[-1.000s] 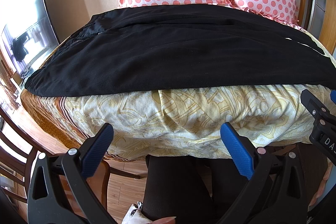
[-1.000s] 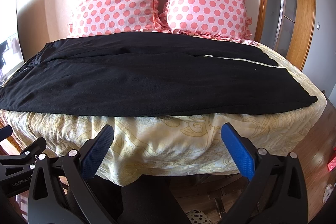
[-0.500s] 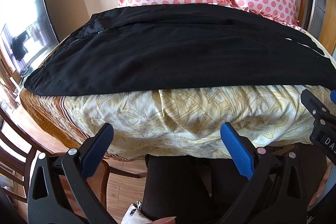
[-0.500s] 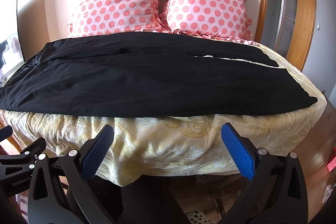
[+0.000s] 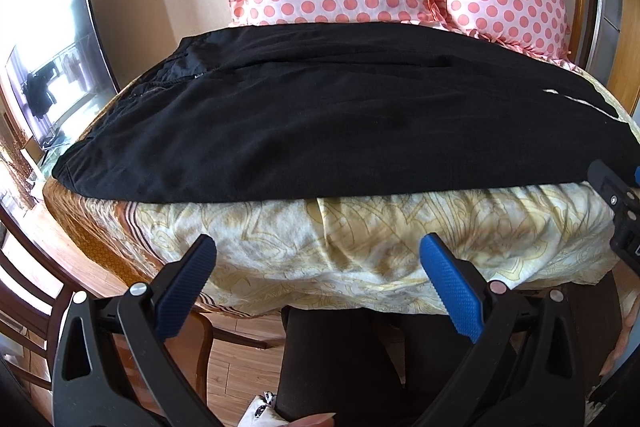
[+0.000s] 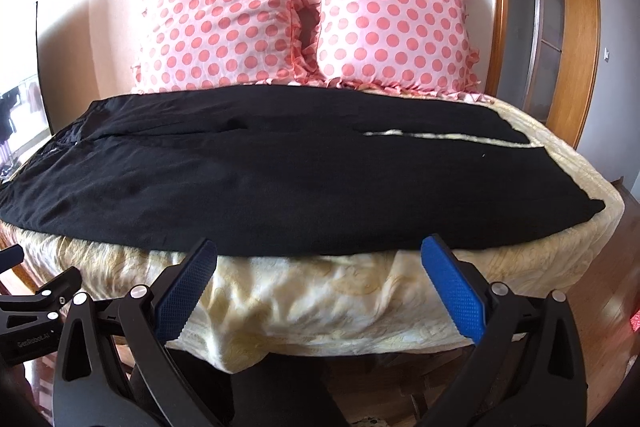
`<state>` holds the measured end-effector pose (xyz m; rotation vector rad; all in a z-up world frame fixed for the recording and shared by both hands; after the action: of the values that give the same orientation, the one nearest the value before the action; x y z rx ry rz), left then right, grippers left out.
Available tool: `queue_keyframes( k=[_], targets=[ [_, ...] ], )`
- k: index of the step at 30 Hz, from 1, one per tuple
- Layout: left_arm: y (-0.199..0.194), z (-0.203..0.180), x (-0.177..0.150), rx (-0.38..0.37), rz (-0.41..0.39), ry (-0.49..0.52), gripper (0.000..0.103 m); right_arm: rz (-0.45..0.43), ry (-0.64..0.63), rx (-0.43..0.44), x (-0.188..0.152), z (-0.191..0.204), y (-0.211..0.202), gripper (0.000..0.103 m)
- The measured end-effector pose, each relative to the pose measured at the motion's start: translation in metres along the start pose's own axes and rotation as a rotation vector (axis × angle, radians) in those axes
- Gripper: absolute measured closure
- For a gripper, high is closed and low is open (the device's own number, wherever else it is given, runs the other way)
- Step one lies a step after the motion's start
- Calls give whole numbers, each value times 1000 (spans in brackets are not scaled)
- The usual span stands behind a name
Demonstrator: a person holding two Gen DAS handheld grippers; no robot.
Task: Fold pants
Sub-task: 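Move the right tool to the pants leg ends and grasp them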
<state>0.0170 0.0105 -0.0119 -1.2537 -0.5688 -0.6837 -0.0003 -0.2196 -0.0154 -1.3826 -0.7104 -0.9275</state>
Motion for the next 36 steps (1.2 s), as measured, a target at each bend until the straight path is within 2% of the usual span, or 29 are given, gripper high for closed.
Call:
queue_keyframes(
  k=[3,6,8,11,14,16,18,20,21,26,29,32,36],
  targets=[
    [-5,5,17,9,-39,-14,2,-56,-12,-17,21,-16,1,1],
    [-8,13,43,15,-85,-29,2,-68,-23,-21,51,-44,15,1],
    [-6,15,60,32,-106,-36,2,-38,-13,-9,75,-62,30,1],
    [-1,22,86,-1,-133,-71,2,21,13,14,112,-90,55,1],
    [10,25,108,-35,-161,-105,2,63,43,-50,156,-128,92,1],
    [20,23,121,-31,-167,-99,2,123,124,-126,181,-167,127,1],
    [31,19,130,-61,-149,-93,2,213,260,-205,196,-213,168,1],
    [43,17,138,-102,-126,-95,2,289,378,-290,203,-248,199,1],
    [48,16,142,-112,-115,-96,2,335,442,-365,206,-266,216,1],
    [78,15,157,-89,-64,-106,2,423,553,-534,211,-317,280,1],
    [90,20,159,-101,-65,-138,2,456,610,-583,204,-338,306,1],
    [94,22,160,-82,-98,-150,2,457,638,-610,199,-342,318,9],
    [103,12,161,-91,-77,-87,2,492,616,-643,191,-335,333,17]
  ],
)
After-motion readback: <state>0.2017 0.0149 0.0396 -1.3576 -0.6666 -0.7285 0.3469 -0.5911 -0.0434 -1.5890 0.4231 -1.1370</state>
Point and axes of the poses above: each gripper's, at about its wrist camera, not at the fingertips, and y roughly the way its jaws point, z to its left, x to its top, the point moved 2 cm from there along y, roughly the way its jaws point, and after that the axes turned 10 degrees about x, right-handed, at the moved point
